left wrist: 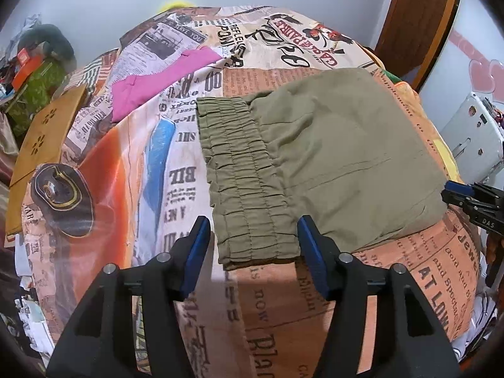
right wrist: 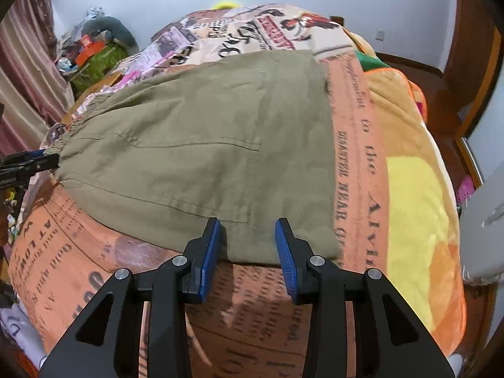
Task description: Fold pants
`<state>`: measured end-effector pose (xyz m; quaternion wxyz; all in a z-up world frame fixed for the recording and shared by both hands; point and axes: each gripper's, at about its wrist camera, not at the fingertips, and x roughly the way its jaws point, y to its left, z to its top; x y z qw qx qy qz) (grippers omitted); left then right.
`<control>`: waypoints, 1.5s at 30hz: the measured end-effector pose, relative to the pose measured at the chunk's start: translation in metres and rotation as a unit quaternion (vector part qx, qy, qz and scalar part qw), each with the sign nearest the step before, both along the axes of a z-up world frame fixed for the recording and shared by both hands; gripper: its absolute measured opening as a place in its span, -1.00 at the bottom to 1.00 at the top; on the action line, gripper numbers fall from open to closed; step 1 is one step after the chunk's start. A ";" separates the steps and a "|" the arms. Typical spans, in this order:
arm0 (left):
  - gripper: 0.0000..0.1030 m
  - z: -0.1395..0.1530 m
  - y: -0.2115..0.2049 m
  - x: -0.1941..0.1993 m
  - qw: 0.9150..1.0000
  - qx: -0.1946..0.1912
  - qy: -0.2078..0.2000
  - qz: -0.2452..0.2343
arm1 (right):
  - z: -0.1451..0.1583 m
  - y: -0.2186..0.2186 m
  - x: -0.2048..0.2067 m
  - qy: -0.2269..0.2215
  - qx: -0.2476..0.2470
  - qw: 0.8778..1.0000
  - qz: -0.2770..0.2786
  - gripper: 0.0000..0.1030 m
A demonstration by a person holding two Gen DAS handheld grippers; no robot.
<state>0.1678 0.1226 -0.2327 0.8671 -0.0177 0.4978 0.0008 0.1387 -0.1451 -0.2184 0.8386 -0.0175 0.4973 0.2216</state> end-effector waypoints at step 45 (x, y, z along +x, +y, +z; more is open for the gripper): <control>0.34 0.007 0.040 0.138 0.999 0.012 -0.002 0.047 | 0.035 -0.003 0.171 -0.069 0.002 0.997 -0.032 -0.14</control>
